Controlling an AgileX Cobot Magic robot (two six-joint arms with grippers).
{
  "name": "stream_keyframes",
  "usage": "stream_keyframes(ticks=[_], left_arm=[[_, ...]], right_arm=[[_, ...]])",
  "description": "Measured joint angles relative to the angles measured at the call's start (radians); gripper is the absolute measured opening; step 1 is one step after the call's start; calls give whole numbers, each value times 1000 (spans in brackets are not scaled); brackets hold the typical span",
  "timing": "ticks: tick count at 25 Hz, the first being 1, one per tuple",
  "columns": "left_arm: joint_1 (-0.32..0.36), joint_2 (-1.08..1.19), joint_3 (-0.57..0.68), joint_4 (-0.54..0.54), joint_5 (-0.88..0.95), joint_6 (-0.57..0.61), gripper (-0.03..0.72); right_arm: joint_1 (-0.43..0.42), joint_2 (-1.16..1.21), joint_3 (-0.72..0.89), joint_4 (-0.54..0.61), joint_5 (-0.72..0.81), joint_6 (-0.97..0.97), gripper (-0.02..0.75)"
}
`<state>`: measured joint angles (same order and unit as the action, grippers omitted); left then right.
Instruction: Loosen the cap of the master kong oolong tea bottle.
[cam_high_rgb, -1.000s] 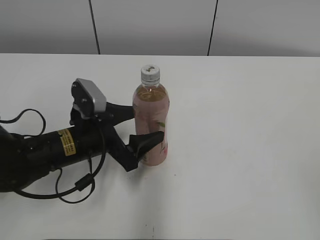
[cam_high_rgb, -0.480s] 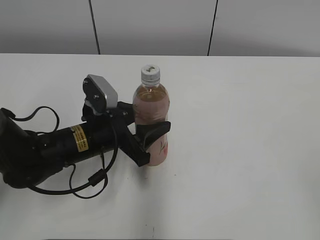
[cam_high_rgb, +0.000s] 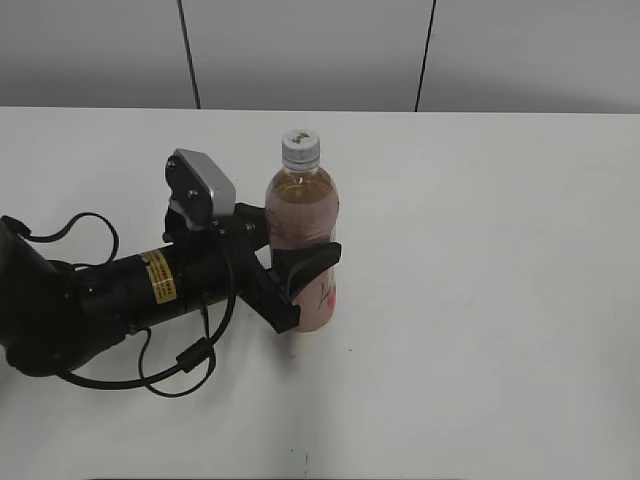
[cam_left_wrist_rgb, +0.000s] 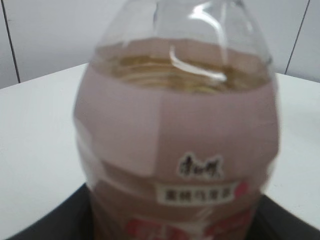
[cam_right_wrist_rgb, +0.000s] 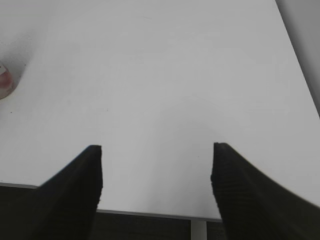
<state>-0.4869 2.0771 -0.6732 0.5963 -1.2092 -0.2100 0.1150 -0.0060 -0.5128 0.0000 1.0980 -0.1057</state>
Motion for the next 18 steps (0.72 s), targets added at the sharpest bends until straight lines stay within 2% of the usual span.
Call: stream_keyframes(ticks=[8,18], left_arm=[[-5,-45,-2,43,69,-1,391],[-139,-50,-30,-4,75,-10,391]], right_arm=[[0,0,0,0,0,0,515],[0,0,0,0,0,0,515]])
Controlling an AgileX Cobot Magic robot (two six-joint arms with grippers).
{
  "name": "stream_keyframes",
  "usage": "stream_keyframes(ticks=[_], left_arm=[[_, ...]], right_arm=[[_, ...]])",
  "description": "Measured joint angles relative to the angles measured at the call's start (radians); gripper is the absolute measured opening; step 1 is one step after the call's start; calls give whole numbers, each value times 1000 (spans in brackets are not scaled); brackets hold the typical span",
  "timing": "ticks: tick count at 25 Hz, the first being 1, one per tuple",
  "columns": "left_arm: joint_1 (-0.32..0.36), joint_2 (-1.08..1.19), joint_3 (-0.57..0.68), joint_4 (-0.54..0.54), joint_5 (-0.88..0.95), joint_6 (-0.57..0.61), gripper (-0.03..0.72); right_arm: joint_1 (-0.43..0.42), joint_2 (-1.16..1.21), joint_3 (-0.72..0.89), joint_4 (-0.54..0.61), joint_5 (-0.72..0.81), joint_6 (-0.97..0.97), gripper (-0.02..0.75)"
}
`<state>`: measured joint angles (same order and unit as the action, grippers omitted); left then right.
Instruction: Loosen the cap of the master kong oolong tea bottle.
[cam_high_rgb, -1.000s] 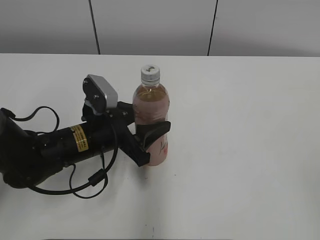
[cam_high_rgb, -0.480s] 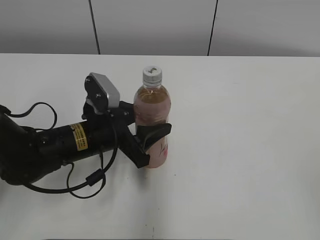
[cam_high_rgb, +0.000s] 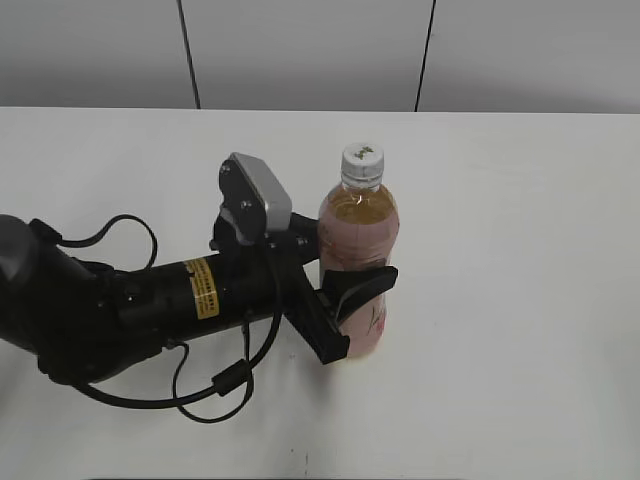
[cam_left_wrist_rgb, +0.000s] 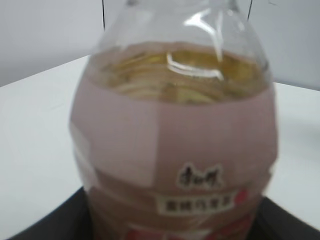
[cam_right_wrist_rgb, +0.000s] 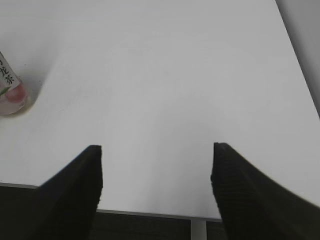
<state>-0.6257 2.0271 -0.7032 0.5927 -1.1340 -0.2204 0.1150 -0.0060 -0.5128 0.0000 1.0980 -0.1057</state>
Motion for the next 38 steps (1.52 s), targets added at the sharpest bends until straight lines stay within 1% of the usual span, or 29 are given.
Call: stream_keyframes(ticks=[6,12,15,18,21,25,27,29,31,34,38], left_arm=[[-1,52,-2,-34,-32,0,388],[-1,54,-3,-31,-35,1,388],[-1,54,-3,-31,-35,2,388],[-1,54,-3,-30,-38,2,388],[-1,54,-3,-30,-38,2,388],[-1,54,-3,-22,-38,3,388],[-1,54,-3,-14,-38,3,388],[-1,54,-4,-7,-38,4,388],[-1,54,-5,-1,-38,4,386],[-1,54,-6,4,-38,4,386],[-1,56,-7,6,-38,4,386]], right_arm=[[0,0,0,0,0,0,515],[0,23,-24,97,-11,18,515],[0,178,-55,168,-18,24,515],[0,396,-106,220,-24,27,508],[0,627,-184,261,-31,8,483],[14,902,-324,366,-50,-73,466],[47,1019,-401,404,-58,-98,463],[102,1120,-475,420,-60,-100,461],[177,1226,-557,419,-61,-79,461],[301,1359,-673,374,-61,10,461],[442,1496,-810,265,-51,165,461]])
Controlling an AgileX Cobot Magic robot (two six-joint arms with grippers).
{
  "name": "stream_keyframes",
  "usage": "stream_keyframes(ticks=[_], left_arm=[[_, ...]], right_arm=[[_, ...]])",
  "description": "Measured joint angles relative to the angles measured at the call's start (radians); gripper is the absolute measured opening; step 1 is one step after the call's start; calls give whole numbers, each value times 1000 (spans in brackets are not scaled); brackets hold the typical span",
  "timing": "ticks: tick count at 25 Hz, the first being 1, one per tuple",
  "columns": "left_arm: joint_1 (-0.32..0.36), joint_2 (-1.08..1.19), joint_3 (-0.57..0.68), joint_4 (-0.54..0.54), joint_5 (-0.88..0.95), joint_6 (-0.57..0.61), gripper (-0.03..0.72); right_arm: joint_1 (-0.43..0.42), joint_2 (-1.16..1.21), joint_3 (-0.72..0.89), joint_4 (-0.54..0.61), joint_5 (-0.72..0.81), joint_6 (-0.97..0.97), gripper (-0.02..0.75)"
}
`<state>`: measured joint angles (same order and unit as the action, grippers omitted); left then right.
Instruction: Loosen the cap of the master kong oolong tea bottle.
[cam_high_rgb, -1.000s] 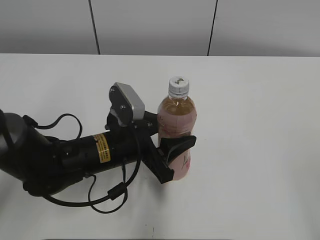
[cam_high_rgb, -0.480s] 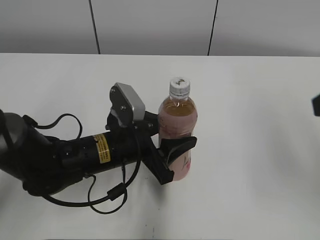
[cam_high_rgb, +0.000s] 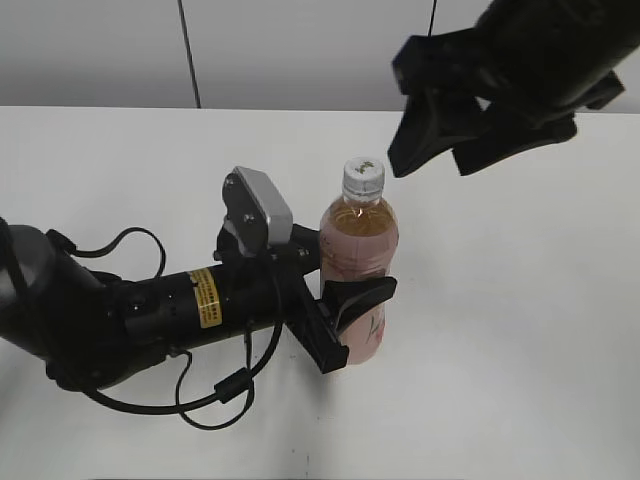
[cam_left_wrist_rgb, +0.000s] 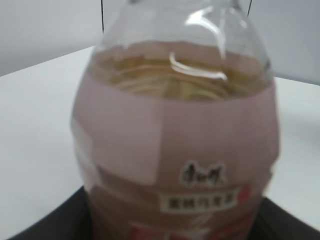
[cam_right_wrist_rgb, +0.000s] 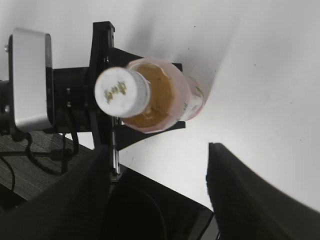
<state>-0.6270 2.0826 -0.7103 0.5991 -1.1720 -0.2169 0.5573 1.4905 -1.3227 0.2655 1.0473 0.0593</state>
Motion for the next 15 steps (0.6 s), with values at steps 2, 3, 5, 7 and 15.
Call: stream_keyframes(ticks=[2,3,5,7,15], left_arm=[[0,0,-1,1,0,0,386],[0,1,-1,1,0,0,386],[0,2,-2,2,0,0,386],[0,2,-2,2,-1,0,386],[0,5,-3,2,-7,0,386]], right_arm=[[42,48,-44,-34,11,49,461],[59,69,-62,-42,13,67,461],[81,99,-85,-49,18,94,461],[94,122,-103,-56,19,122,461],[99,160,-111,-65,-8,187,461]])
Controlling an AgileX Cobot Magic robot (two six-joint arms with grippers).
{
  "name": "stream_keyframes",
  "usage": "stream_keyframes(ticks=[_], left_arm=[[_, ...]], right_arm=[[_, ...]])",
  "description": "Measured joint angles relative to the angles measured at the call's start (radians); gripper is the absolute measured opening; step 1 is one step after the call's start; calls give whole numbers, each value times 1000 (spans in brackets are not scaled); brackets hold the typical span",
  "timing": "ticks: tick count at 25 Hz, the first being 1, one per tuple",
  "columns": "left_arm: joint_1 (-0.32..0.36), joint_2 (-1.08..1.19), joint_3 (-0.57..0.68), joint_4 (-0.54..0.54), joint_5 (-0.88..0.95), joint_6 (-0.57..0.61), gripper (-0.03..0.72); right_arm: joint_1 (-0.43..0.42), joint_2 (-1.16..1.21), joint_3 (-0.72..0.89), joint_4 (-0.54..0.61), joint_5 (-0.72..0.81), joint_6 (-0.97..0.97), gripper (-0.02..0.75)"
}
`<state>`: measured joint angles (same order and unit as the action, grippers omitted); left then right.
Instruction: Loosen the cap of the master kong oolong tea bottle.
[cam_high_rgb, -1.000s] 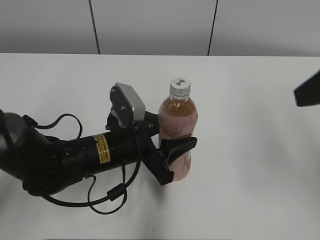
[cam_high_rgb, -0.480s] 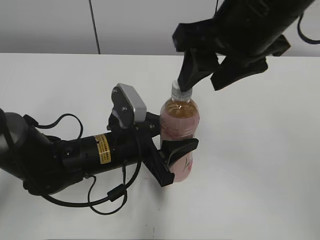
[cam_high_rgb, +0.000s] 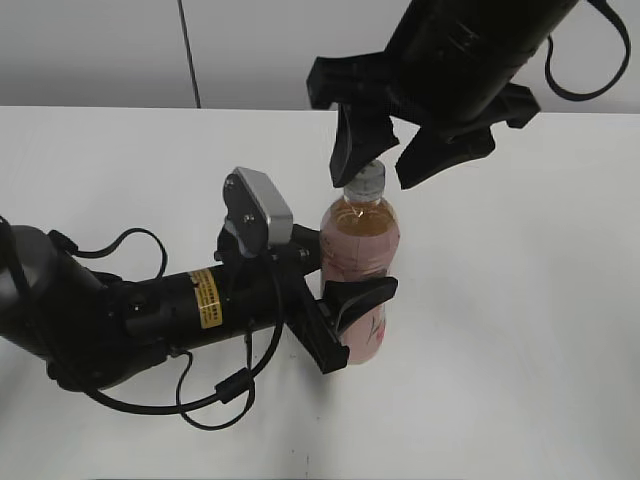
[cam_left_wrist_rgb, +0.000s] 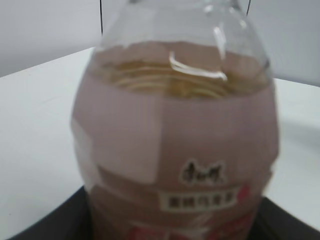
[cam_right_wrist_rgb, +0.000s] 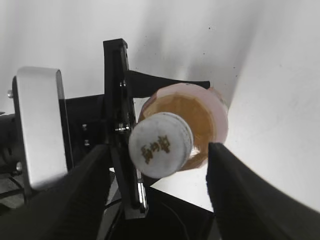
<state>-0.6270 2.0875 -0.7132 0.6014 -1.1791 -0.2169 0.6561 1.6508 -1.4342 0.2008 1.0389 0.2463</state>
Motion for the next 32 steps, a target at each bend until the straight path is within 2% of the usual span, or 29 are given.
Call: stream_keyframes(ticks=[4,7,14,19,25,32], left_arm=[[0,0,0,0,0,0,386],[0,0,0,0,0,0,386],[0,1,0,0,-1,-1,386],[0,1,0,-1,-1,-2,386],[0,1,0,-4,-1,-3,385],[0,1,0,1,0,5,385]], right_arm=[[1,8,0,-1,-21,22,459],[2,10,0,-1,-24,23,427],[2,10,-1,-10,-24,18,255],[2,16,-9,-13,-16,-31,251],[2,25,-18,-18,6,-304,251],[2,25,-28,-33,42,-871,239]])
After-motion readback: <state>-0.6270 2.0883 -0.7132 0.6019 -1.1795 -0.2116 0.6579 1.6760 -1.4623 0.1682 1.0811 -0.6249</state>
